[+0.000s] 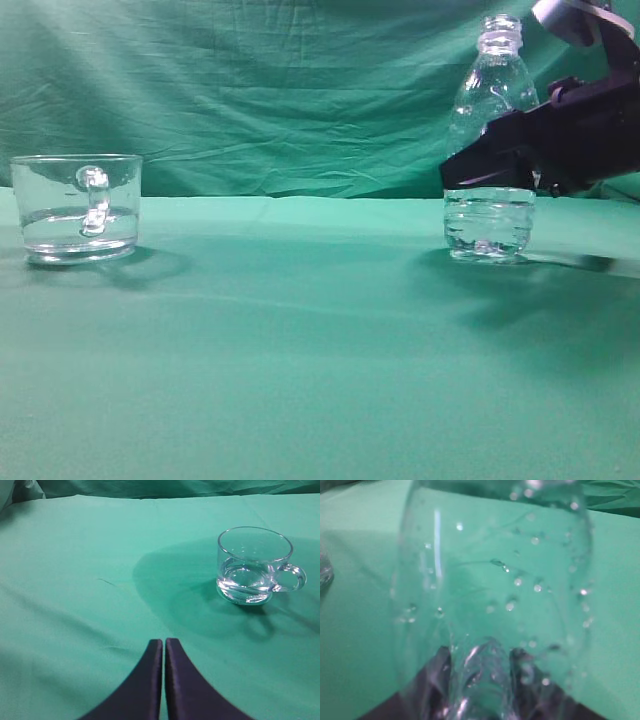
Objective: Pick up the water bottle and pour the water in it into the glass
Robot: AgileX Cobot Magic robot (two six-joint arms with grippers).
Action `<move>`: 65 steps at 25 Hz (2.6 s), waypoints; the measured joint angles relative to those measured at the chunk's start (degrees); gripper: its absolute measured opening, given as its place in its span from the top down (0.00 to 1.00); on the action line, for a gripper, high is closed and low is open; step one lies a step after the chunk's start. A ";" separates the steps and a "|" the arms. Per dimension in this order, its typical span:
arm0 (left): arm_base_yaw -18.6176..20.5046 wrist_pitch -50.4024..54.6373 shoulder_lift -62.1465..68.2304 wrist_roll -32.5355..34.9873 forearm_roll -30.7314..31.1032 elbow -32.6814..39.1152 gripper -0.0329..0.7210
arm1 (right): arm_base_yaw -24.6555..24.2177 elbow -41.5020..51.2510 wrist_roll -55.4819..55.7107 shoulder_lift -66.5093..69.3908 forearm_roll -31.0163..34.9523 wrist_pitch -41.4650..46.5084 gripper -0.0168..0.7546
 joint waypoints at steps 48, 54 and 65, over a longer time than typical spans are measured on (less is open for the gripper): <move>0.00 0.00 0.00 0.00 0.00 0.00 0.96 | 0.00 0.50 48.99 -75.68 -28.08 19.72 0.98; 0.00 0.00 0.00 0.00 0.00 0.00 0.96 | 0.00 0.50 48.82 -82.91 -9.82 54.93 0.98; 0.00 0.00 0.00 0.00 0.00 0.00 0.96 | 0.00 8.81 -14.42 -88.40 37.66 77.53 0.98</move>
